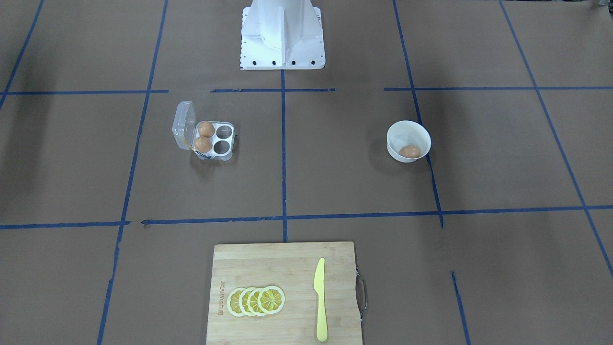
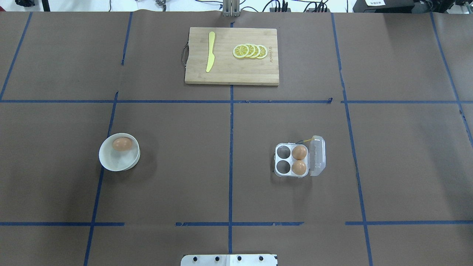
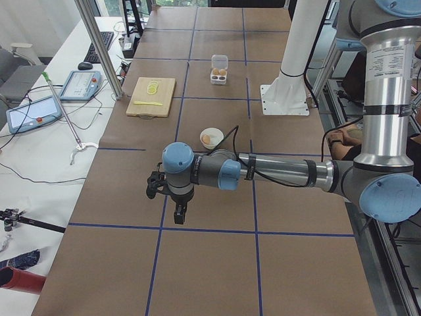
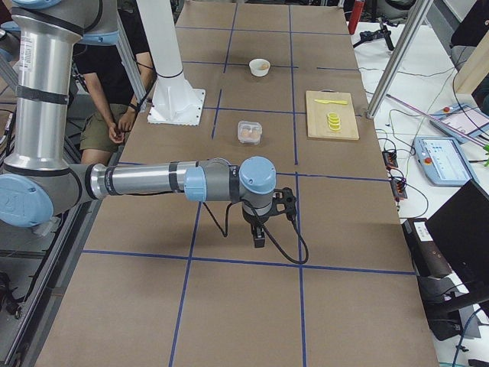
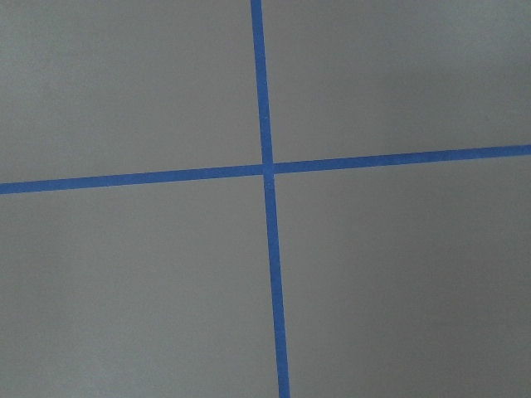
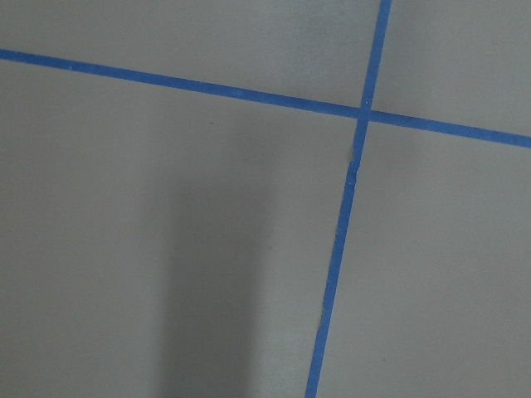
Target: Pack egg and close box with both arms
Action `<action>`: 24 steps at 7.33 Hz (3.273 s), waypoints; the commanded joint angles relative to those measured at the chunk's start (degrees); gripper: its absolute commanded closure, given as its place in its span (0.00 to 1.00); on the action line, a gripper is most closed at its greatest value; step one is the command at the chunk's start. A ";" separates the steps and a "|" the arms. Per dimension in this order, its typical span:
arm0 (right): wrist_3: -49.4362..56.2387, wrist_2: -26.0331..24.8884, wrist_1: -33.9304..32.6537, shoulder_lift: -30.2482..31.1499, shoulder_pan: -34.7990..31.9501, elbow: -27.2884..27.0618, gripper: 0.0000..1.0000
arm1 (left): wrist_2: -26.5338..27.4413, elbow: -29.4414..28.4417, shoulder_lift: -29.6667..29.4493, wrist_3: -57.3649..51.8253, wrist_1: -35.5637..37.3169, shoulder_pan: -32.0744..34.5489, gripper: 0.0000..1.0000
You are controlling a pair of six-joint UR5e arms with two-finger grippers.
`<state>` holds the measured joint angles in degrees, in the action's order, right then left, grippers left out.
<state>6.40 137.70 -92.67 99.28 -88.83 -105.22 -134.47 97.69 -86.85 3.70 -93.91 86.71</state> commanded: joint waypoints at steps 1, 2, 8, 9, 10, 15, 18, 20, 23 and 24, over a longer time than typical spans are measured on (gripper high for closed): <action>0.10 -0.06 0.21 -0.31 -0.12 1.07 0.00 | -0.88 2.57 -0.59 -0.10 -0.39 0.04 0.00; 0.02 0.03 0.21 -0.23 -0.12 1.16 0.00 | -1.41 2.85 -0.95 -0.01 -0.48 -0.05 0.00; -0.51 0.46 0.56 0.22 -0.03 3.35 0.00 | -6.15 6.01 -0.60 4.08 -3.99 -1.19 0.00; -0.34 0.56 0.65 0.13 -0.03 3.01 0.00 | -6.25 7.58 -0.60 10.99 -5.39 -2.84 0.00; -0.33 0.47 4.39 0.13 -0.03 3.00 0.00 | -6.25 9.95 -0.60 21.50 -8.62 -6.43 0.00; -0.33 0.73 9.61 0.92 0.06 3.70 0.00 | -3.11 10.41 -0.34 84.93 -40.78 -20.50 0.01; 0.02 0.73 9.70 0.83 0.06 3.53 0.00 | 10.33 13.13 -0.69 107.17 -41.09 -31.14 0.01; 0.02 0.73 9.61 0.83 0.06 3.62 0.00 | 15.24 13.23 -0.95 113.33 -39.78 -35.18 0.01; 0.02 0.73 9.61 0.92 0.14 3.71 0.00 | 22.03 14.63 -10.06 125.55 -21.82 -41.95 0.04; 0.02 0.73 9.53 0.83 0.06 3.79 0.00 | 24.40 14.63 -11.48 128.11 -17.84 -44.06 0.05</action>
<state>6.42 138.40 -83.08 100.17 -88.73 -101.49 -113.10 112.23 -95.55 127.76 -118.00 45.38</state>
